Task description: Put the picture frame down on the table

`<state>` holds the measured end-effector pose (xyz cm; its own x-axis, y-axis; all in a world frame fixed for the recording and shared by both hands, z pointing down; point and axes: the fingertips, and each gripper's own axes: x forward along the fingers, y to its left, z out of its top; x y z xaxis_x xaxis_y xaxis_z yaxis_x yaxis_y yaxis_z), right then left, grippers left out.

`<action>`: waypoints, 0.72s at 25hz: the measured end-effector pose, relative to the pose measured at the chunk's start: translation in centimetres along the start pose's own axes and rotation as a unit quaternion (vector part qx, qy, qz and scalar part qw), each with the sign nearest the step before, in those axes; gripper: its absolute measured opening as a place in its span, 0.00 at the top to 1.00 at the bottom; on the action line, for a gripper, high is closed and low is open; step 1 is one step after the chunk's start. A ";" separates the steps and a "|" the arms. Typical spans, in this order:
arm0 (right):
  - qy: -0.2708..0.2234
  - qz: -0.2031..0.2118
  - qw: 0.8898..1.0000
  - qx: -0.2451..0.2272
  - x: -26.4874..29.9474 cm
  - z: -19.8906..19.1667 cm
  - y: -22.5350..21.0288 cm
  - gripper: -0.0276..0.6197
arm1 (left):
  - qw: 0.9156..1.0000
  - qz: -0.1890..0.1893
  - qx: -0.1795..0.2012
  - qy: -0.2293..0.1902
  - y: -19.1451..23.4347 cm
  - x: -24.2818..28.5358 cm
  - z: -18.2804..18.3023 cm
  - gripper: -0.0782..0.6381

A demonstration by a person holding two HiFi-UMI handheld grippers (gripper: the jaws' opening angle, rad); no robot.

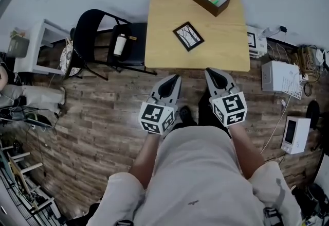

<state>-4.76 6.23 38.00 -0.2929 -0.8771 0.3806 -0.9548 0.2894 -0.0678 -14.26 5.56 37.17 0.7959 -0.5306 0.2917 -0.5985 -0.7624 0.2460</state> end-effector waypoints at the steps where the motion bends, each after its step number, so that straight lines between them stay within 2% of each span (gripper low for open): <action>1: -0.001 0.000 1.000 0.000 -0.1 0.0 0.3 0.96 | 1.000 0.001 0.000 0.002 0.0 -0.2 -0.2 0.88; 18: -0.017 -0.006 1.000 -0.008 -1.6 1.1 0.5 0.96 | 1.000 -0.007 0.014 -0.006 -1.0 -0.7 0.6 0.88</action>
<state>-4.85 7.41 36.34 -0.2836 -0.8932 0.3489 -0.9573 0.2849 -0.0489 -14.18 6.44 36.17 0.8052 -0.5243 0.2771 -0.5847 -0.7799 0.2235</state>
